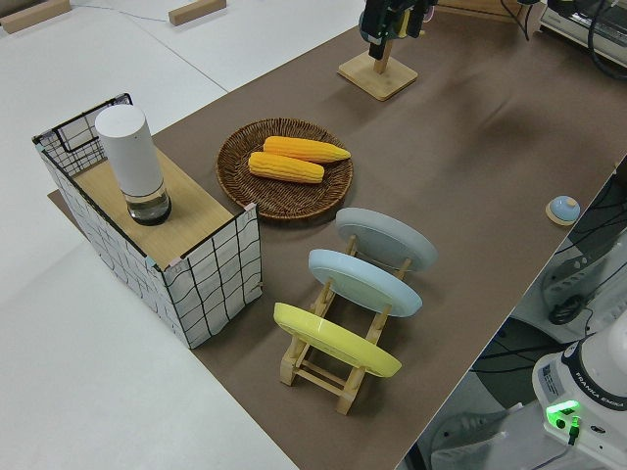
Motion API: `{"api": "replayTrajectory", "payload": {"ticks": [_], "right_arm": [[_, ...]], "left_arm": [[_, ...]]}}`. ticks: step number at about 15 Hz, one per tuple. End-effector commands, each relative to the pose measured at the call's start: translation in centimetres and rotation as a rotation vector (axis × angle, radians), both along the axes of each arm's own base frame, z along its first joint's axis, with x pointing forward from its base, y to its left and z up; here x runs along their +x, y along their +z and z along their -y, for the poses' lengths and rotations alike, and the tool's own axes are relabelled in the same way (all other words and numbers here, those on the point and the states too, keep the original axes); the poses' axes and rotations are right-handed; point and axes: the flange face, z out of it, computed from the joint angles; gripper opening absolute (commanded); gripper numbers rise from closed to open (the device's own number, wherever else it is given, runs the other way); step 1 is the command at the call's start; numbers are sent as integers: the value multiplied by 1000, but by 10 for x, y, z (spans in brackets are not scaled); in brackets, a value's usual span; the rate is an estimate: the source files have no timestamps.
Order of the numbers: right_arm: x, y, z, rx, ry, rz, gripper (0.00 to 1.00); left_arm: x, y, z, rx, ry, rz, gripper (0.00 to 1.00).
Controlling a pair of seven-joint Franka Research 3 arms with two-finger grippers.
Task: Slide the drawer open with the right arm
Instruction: 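Pull the handle toward the robot with the right gripper, sliding the drawer out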
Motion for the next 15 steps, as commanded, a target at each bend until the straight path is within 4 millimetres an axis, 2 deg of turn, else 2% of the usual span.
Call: {"api": "replayTrajectory", "payload": {"ticks": [1,7,9,15], "right_arm": [[-5,15,-31,-38,2,-14,0],[-30,16,-76,-14,-58,-18,0],[-37,17,-83,-19,-92,-14,0],[-62,18,-122,-38,-110,-5,0]], "left_arm": [[-3,6,2,19,4,-3,993],[-3,5,2,19,4,-5,993],[-3,6,1,19,6,-3,993],[-3,6,1,19,6,-3,993]]}}
